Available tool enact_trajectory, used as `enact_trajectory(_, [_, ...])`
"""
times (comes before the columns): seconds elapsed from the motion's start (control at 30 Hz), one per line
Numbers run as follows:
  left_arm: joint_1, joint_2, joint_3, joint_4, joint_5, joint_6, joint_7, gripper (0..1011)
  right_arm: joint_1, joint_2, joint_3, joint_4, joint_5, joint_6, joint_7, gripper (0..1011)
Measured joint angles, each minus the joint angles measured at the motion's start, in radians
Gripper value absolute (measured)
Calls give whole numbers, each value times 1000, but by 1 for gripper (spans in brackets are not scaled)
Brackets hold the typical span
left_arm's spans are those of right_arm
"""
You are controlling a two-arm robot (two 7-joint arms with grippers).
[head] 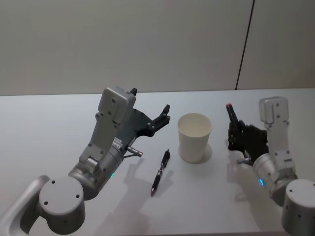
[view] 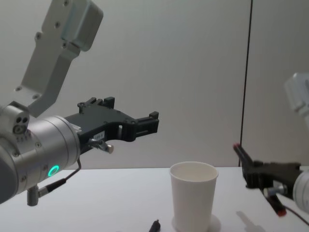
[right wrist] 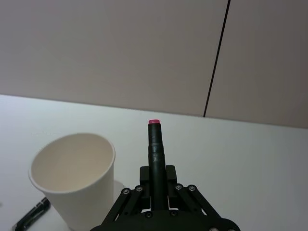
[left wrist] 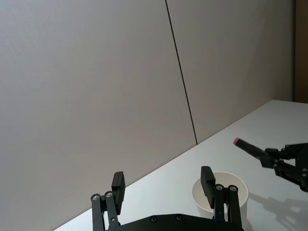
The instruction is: Place the pen into the pen holder.
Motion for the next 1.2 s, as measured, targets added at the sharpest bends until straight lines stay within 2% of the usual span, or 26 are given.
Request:
enact_trajectory(0.33, [0, 0, 0, 0, 0, 0, 0, 1000, 6, 5, 10, -6, -1, -155, 47, 185])
enact_trajectory(0.53, [0, 0, 0, 0, 0, 0, 0, 1000, 26, 5, 16, 14, 7, -277, 94, 185])
enact_trajectory(0.57, [0, 0, 0, 0, 0, 0, 0, 1000, 26, 5, 16, 14, 7, -277, 94, 185])
enact_trajectory(0.63, [0, 0, 0, 0, 0, 0, 0, 1000, 35, 3, 17, 26, 10, -316, 114, 185])
enact_trajectory(0.73, [0, 0, 0, 0, 0, 0, 0, 1000, 59, -4, 19, 58, 17, -388, 150, 185])
enact_trajectory(0.77, [0, 0, 0, 0, 0, 0, 0, 1000, 59, -4, 19, 58, 17, -388, 150, 185])
enact_trajectory(1.07, [0, 0, 0, 0, 0, 0, 0, 1000, 146, -35, 16, 193, 24, -549, 238, 185])
enact_trajectory(1.2, [0, 0, 0, 0, 0, 0, 0, 1000, 170, -45, 13, 236, 20, -581, 253, 185])
